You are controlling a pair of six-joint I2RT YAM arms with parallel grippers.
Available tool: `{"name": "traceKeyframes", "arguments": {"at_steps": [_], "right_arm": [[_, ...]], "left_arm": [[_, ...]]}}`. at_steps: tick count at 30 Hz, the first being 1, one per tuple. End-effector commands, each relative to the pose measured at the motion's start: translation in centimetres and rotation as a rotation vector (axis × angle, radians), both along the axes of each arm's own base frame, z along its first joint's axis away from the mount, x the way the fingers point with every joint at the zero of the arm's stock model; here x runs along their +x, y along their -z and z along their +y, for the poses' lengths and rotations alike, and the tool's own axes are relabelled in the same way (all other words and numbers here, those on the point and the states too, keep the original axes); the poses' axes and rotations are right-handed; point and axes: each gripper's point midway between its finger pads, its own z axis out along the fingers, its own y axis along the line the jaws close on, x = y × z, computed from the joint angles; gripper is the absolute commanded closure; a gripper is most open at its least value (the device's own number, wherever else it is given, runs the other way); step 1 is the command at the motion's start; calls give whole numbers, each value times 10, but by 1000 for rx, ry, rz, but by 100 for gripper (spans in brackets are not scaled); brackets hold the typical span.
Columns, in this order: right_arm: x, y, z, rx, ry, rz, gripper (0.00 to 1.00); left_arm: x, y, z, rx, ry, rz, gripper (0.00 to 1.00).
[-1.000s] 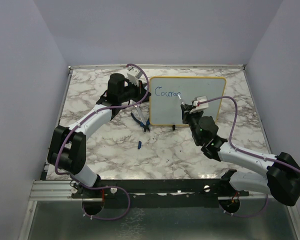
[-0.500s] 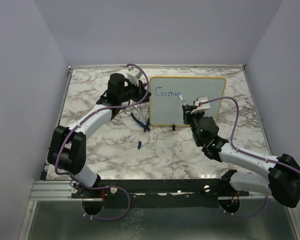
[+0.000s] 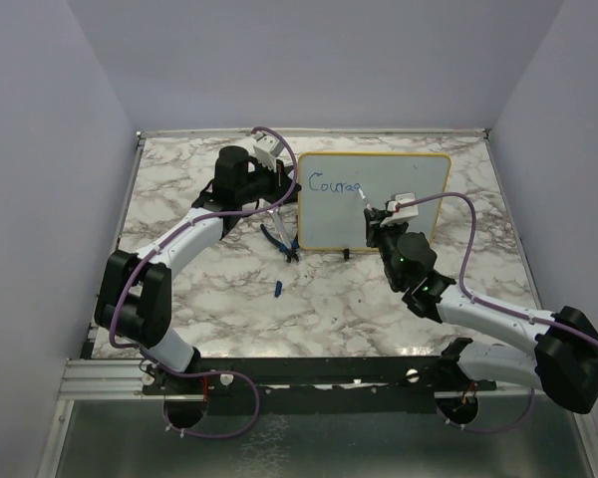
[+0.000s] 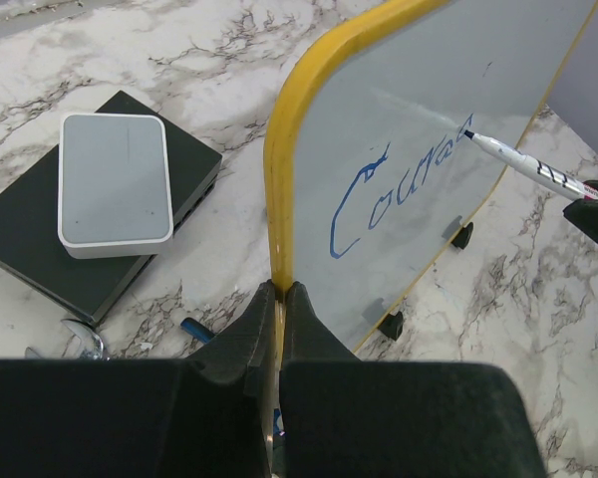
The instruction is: Write a sentence on the whiteboard
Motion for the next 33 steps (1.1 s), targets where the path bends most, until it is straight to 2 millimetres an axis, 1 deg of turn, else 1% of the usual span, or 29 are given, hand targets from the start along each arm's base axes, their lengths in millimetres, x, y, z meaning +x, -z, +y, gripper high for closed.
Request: {"name": "traceKeyframes", "arguments": {"at_steps": [1, 8, 11, 14, 19, 24, 27, 31, 33], "right_arm": [[5, 1, -10, -14, 62, 3, 99], [-3, 27, -12, -28, 44, 73, 99], [-6, 35, -14, -30, 45, 96, 99], [-8, 39, -15, -25, 43, 108, 99], [-9, 44, -9, -29, 18, 122, 99], [-8, 40, 0, -16, -21, 114, 99], [-8, 34, 5, -5, -43, 101, 99], [-8, 19, 9, 22, -57, 65, 99], [-10, 7, 10, 46, -69, 39, 99]], "left_arm": [[-12, -3, -5, 6, 36, 4, 100], [-12, -3, -5, 6, 35, 4, 100], [-12, -3, -5, 5, 35, 4, 100], [-12, -4, -5, 4, 36, 3, 100], [-12, -3, -5, 5, 36, 4, 100], [-12, -3, -5, 5, 36, 5, 100], [-12, -2, -5, 6, 36, 6, 100], [-12, -2, -5, 6, 35, 6, 100], [-12, -2, -5, 7, 34, 4, 100]]}}
